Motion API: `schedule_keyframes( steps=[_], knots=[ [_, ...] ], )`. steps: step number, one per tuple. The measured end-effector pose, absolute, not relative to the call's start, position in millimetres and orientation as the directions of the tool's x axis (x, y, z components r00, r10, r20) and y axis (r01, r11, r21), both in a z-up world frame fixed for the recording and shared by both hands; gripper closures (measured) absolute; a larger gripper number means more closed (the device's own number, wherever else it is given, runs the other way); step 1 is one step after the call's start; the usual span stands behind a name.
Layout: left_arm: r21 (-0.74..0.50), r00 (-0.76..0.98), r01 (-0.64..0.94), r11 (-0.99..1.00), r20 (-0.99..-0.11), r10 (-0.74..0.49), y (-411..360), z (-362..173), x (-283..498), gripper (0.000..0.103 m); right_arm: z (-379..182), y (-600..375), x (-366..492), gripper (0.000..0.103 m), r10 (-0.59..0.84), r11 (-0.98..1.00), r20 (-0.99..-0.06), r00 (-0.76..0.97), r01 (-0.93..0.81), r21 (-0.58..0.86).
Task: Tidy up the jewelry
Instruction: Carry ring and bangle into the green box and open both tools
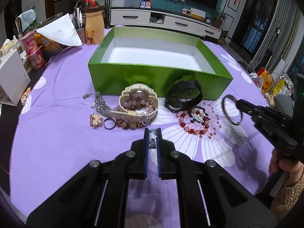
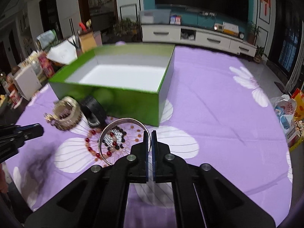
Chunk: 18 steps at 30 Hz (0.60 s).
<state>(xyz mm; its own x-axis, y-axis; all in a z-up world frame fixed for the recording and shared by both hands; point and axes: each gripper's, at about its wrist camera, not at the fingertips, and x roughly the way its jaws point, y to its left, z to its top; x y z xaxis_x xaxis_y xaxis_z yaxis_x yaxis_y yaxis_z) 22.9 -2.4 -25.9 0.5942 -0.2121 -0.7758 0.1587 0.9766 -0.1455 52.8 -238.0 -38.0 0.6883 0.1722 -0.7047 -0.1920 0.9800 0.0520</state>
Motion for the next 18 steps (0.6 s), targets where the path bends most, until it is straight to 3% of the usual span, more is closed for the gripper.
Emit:
schedule_keyframes(
  steps=[18],
  knots=[
    [-0.127,0.67,0.18,0.976,-0.71,-0.216,-7.6,21.0,32.3,0.097,19.4,-234.9,35.6,0.101,0.243,0.966,-0.581,0.776,-0.245,0.077]
  ],
)
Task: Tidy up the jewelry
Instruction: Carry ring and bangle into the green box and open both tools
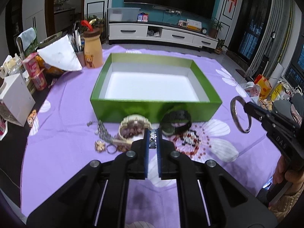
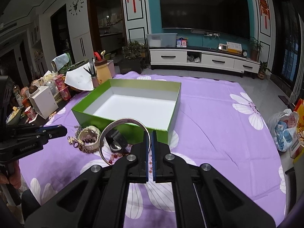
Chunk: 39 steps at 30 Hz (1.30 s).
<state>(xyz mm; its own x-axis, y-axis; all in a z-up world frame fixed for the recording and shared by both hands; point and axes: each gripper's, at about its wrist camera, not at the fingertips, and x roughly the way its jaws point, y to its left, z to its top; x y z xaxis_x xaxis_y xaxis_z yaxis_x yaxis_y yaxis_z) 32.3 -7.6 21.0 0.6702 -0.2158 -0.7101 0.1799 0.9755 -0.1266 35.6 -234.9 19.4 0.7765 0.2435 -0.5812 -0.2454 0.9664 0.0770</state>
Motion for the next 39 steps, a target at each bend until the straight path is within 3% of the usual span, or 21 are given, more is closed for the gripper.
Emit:
schedule_keyframes(
  steps=[14,29,39],
  knots=[
    [-0.104,0.715,0.167,0.98,-0.672,-0.193,-12.9,45.0,97.9,0.097,25.6,-222.6,89.8,0.101,0.257,0.964,-0.557,0.79,-0.254,0.085],
    [-0.076,0.626,0.111,0.991,-0.769,-0.129,-24.0,7.1,198.1,0.097,-10.7,-202.2,164.0,0.1,0.227,0.971,-0.645,0.73,-0.224,0.089],
    [0.022,0.56,0.042,0.999,-0.828,-0.005,-33.1,-21.4,209.7,0.097,-26.9,-186.1,174.8,0.099,0.211,0.971,-0.684,0.699,-0.231,0.064]
  ],
)
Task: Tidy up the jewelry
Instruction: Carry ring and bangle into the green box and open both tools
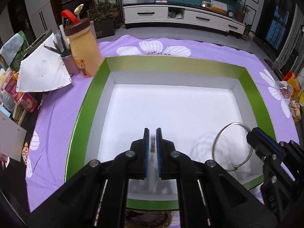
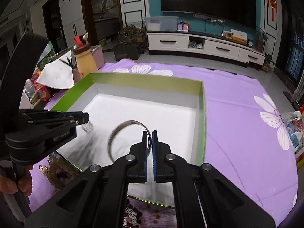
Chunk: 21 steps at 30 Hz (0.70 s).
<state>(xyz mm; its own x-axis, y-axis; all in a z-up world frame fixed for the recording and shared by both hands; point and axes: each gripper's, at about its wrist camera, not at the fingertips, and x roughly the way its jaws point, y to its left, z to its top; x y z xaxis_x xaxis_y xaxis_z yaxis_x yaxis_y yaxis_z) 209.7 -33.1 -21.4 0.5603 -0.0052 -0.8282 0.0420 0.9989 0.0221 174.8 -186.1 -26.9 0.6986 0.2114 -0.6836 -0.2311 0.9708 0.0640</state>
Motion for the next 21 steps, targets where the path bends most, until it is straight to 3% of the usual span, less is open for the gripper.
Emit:
schedule_keyframes(
  steps=[7,9,11,16,21],
  knots=[
    [0.052,0.564,-0.003,0.999,-0.824,0.045,-32.4,-20.1,208.2,0.094,-27.8,-190.1,172.9,0.098,0.238,0.966,-0.679,0.694,-0.239,0.094],
    [0.046,0.576,-0.012,0.999,-0.816,0.044,-32.1,-15.2,206.0,0.083,-25.7,-193.2,172.1,0.091,0.24,0.967,-0.673,0.699,-0.233,0.104],
    [0.044,0.587,-0.023,0.999,-0.808,0.049,-32.4,-10.9,202.9,0.062,-22.0,-197.5,169.1,0.085,0.251,0.966,-0.658,0.71,-0.229,0.121],
    [0.043,0.607,-0.045,0.998,-0.792,0.061,-31.3,-0.5,193.2,0.054,-12.8,-206.0,158.9,0.08,0.284,0.959,-0.623,0.729,-0.232,0.165],
    [0.019,0.622,-0.056,0.998,-0.781,0.05,-27.7,8.2,186.2,0.035,-3.6,-212.0,150.9,0.062,0.298,0.955,-0.592,0.749,-0.232,0.187]
  ],
)
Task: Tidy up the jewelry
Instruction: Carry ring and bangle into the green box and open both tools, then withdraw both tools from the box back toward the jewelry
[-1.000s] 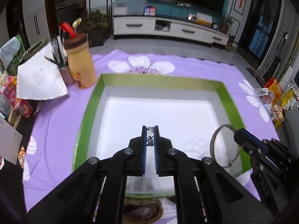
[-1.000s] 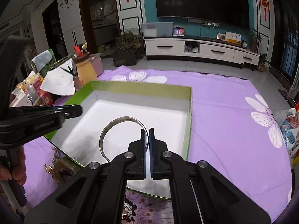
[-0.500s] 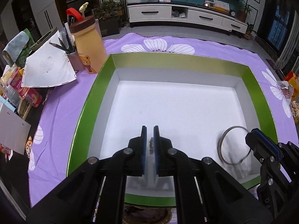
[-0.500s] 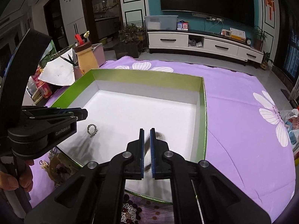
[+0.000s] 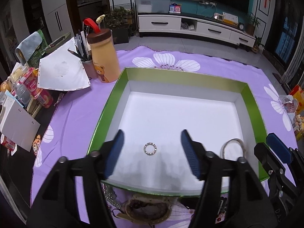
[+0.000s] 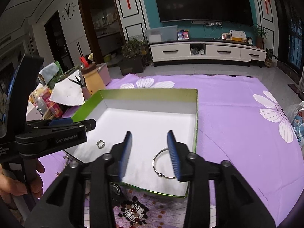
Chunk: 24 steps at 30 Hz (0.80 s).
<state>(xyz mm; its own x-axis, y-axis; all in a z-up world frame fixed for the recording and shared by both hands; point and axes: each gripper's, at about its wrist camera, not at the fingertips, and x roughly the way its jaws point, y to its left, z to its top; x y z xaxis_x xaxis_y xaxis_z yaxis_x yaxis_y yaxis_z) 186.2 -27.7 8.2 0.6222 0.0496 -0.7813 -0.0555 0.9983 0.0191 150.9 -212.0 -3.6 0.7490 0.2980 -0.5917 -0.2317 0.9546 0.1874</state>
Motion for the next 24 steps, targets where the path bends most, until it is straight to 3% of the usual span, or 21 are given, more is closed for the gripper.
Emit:
schedule_keyframes(
  steps=[6,13,19,24],
  knots=[
    [-0.005,0.627,-0.062,0.998,-0.778,0.035,-24.6,13.2,177.9,0.025,5.9,-219.4,142.1,0.048,0.303,0.953,-0.571,0.763,-0.223,0.207],
    [-0.095,0.638,-0.049,0.994,-0.769,-0.042,-19.0,18.3,162.7,0.006,10.6,-228.3,124.6,0.034,0.301,0.952,-0.562,0.771,-0.203,0.231],
    [-0.167,0.636,-0.034,0.985,-0.764,-0.108,-11.8,18.3,141.7,0.002,12.0,-227.6,102.8,0.022,0.302,0.95,-0.565,0.768,-0.197,0.24],
    [-0.208,0.633,-0.018,0.978,-0.76,-0.15,-5.8,16.2,121.8,0.002,10.2,-221.7,83.4,0.022,0.314,0.948,-0.58,0.752,-0.217,0.233]
  ],
)
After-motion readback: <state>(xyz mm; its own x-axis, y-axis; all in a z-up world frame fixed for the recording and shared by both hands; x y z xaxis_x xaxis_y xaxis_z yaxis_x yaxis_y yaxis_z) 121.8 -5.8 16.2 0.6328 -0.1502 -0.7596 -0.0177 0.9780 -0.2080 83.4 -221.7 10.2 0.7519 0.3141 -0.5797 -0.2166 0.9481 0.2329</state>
